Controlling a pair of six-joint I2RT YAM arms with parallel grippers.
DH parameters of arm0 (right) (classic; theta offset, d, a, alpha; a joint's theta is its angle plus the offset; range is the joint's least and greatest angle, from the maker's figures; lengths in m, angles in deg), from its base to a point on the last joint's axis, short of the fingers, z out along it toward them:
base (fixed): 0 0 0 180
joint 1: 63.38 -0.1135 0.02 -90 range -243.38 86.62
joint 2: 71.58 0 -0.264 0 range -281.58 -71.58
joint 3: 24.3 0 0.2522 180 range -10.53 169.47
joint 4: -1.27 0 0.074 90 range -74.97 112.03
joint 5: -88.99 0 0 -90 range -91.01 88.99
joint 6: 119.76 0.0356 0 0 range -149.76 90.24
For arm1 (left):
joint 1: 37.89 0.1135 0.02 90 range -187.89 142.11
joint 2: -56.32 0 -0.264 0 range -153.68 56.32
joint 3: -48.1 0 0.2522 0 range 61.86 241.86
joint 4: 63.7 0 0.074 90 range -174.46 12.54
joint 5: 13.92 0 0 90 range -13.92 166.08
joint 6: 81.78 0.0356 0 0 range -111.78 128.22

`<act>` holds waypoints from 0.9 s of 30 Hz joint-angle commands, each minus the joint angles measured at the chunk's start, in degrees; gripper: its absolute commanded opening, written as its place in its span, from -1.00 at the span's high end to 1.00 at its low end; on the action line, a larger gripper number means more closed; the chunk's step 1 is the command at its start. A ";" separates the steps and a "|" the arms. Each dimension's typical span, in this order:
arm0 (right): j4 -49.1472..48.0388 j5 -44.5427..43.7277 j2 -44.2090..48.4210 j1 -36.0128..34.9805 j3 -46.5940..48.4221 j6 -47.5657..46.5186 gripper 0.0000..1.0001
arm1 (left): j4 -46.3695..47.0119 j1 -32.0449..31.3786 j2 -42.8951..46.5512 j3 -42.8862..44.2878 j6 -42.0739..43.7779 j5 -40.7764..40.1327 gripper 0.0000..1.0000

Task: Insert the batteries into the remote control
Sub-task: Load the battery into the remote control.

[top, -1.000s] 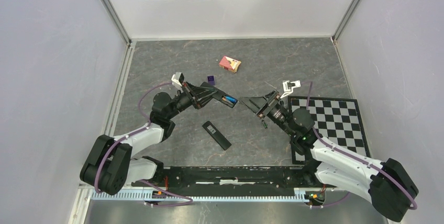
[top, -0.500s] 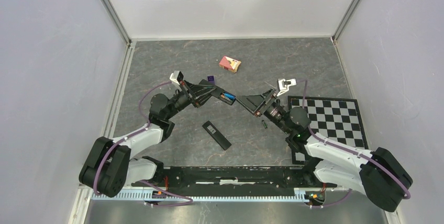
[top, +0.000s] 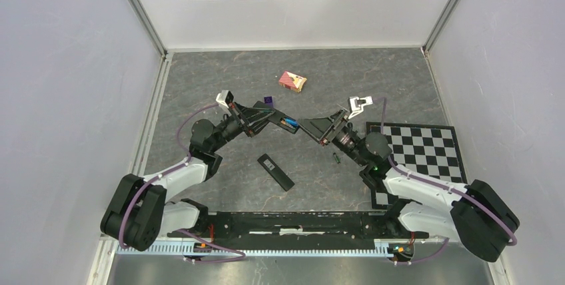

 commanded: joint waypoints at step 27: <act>-0.45 1.54 -5.83 -0.22 3.47 1.57 0.16 | 3.93 0.20 2.53 0.04 -1.91 1.04 0.96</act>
